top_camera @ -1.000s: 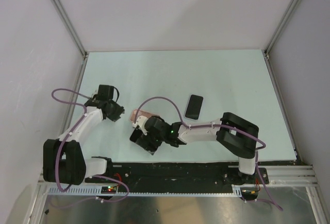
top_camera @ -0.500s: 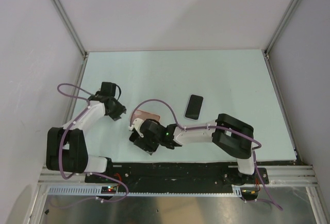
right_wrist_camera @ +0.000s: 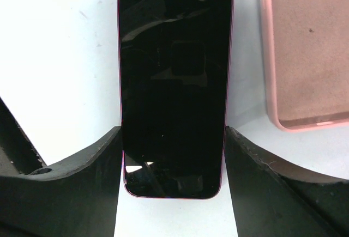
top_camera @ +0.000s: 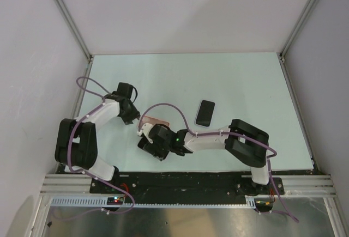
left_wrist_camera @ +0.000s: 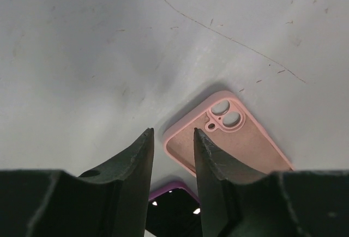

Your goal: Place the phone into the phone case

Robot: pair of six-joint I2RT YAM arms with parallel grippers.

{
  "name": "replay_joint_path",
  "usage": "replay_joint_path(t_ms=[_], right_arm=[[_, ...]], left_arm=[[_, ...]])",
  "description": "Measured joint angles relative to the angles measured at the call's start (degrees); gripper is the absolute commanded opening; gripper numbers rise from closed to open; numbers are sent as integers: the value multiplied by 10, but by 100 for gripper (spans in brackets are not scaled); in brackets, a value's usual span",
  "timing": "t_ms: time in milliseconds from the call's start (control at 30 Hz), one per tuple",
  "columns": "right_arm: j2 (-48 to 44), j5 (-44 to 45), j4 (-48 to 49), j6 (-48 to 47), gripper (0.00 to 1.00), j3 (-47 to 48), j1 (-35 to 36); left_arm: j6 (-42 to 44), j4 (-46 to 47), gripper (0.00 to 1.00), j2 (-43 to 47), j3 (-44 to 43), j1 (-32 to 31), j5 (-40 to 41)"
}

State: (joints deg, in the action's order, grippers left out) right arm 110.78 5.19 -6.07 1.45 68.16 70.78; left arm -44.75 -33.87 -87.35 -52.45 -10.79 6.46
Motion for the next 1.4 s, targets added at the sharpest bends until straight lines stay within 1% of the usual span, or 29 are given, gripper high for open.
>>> replay_joint_path(t_ms=[367,767,833,1100,1200,1400], right_arm=[[-20,4,-33,-1,39,-11,-31],[-48,5,-63,-1,39,-17,-37],[-51,4,-64,-1,39,-17,-37],[-63,4,-66,0,39,-17,-46],[-68,4,-67,0,39,-17,-51],[-76,4,-69,-1,40,-17,-63]], left_arm=[[48,1,37,-49,-19,-17,8],[75,3,34,-80,-36,-35,6],[79,3,30,-87,-39,-37,6],[103,-1,3,-102,-57,-47,10],[114,-6,1,-106,-63,-53,16],[139,-9,0,-109,-67,-72,39]])
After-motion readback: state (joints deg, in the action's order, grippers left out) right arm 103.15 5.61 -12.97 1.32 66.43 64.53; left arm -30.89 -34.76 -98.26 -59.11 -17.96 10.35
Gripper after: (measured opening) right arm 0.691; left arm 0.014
